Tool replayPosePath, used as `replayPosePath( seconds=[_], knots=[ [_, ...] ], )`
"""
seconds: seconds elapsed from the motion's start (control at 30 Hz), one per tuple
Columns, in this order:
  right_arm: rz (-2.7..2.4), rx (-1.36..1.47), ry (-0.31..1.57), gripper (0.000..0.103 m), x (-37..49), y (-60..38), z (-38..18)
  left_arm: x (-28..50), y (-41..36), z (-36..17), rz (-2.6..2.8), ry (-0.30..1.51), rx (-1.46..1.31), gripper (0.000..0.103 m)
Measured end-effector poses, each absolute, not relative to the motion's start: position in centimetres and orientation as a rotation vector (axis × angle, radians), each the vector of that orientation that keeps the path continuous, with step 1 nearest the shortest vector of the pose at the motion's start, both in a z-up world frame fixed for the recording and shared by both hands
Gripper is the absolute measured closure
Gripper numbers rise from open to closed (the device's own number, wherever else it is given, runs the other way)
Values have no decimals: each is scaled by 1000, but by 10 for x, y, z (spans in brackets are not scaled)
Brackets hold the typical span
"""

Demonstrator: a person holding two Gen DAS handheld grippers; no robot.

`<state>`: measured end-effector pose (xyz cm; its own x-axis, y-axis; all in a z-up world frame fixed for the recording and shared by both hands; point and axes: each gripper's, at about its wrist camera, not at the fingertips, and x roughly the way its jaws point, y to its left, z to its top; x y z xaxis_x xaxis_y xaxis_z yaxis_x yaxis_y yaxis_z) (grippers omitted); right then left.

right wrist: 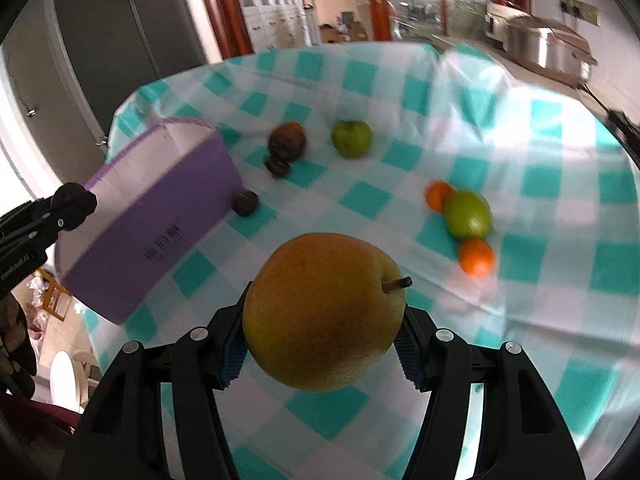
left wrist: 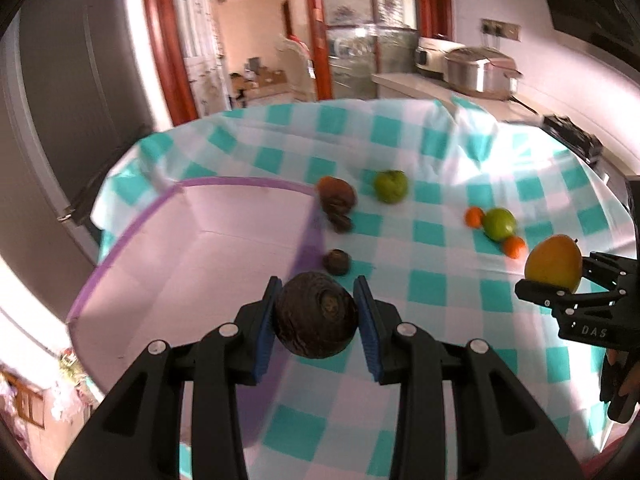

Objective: Organize fruits
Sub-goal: 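Carry both fruits over the white box and open both tools to drop them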

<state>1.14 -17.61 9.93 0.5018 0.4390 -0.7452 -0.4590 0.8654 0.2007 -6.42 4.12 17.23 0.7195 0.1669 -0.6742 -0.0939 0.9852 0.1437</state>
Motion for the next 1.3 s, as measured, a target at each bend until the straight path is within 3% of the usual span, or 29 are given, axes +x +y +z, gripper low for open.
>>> replayPosePath(
  seconds=[0.4,0.73,1.3],
  knots=[
    [720,-14,828,42,11,-119,140,-92,89,192,267,744,41,66],
    [798,3,837,42,16,-64,143,-90,125,178,293,794,55,66],
    [871,-171,892,42,47,112,133,-29,256,141,244,960,128,66]
  ],
)
